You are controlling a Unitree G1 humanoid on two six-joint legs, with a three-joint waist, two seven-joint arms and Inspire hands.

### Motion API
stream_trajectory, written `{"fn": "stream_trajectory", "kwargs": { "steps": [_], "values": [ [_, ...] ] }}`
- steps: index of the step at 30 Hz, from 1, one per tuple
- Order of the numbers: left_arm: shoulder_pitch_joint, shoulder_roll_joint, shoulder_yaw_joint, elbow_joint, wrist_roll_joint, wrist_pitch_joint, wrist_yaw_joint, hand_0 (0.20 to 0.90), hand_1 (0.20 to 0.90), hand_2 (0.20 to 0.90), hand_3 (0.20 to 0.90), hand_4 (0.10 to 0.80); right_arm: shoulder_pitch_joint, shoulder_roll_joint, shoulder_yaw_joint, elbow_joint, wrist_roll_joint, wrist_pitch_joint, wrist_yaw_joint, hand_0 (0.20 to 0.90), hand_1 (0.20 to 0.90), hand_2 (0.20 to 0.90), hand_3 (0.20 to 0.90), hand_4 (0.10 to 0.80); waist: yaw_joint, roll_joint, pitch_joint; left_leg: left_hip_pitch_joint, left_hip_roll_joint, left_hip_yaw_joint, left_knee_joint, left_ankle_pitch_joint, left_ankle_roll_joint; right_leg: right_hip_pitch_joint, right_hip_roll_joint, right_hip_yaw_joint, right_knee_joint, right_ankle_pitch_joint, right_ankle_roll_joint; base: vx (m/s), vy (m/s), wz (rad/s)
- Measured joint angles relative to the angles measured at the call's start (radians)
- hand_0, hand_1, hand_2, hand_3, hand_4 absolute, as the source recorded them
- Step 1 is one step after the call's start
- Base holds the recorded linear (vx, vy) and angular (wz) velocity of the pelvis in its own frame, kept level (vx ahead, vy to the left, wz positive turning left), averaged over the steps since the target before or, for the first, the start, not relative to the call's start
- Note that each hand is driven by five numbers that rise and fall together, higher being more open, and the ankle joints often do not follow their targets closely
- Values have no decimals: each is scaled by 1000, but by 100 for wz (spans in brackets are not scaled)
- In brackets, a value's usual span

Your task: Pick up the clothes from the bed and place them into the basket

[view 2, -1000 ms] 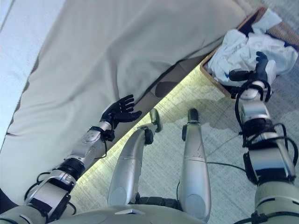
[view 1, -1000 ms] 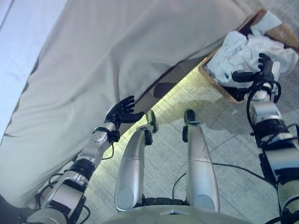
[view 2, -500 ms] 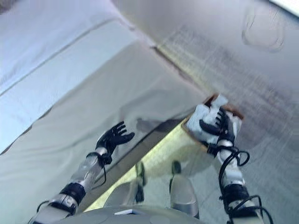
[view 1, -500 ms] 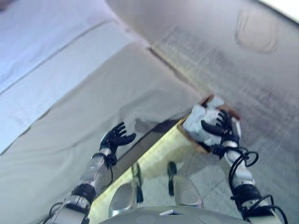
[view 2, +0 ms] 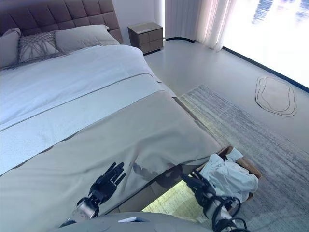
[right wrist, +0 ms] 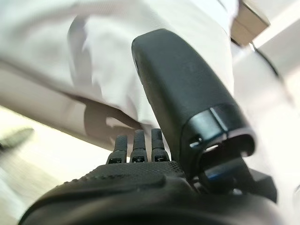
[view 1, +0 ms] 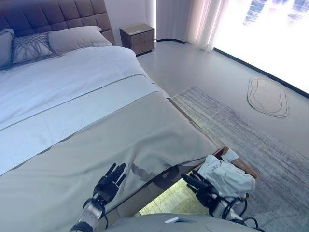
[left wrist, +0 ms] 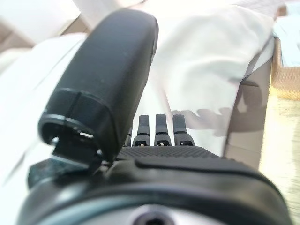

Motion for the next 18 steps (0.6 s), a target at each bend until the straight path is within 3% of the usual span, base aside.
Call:
{"fn": "stream_trajectory", "kwargs": {
  "steps": [5, 13, 16, 18],
  "values": [
    [28, -2, 0, 122, 8, 22, -9, 900, 900, 900, 900, 800, 18, -34, -26, 109, -99, -3, 14, 900, 900, 900, 900, 800, -4, 7, -42, -19, 2, -12, -1, -10, -3, -13, -4, -4, 4, -6, 0, 15, 2, 5],
    [33, 1, -1, 215, 198, 21, 43, 900, 900, 900, 900, 800, 57, -48, -15, 145, -222, -14, 13, 900, 900, 900, 900, 800, 6, 21, -79, -43, 6, -21, -1, -2, 9, -43, -2, -14, 12, -6, 0, 14, -4, 4],
    [32, 1, -14, 215, 325, -7, 87, 900, 900, 900, 900, 800, 55, -52, 8, 147, -274, -33, 13, 900, 900, 900, 900, 800, 7, 25, -82, -46, 4, -23, 0, 2, 14, -43, -2, -16, 9, -3, -5, 0, 0, 0],
    [25, 8, -70, 215, 478, -47, 135, 900, 900, 900, 900, 800, 47, -58, 26, 147, -301, -37, 11, 900, 900, 900, 900, 800, 5, 25, -82, -46, 3, -26, 0, 5, 10, -43, -2, -20, 5, -3, -4, -24, 6, 4]
  ]
}}
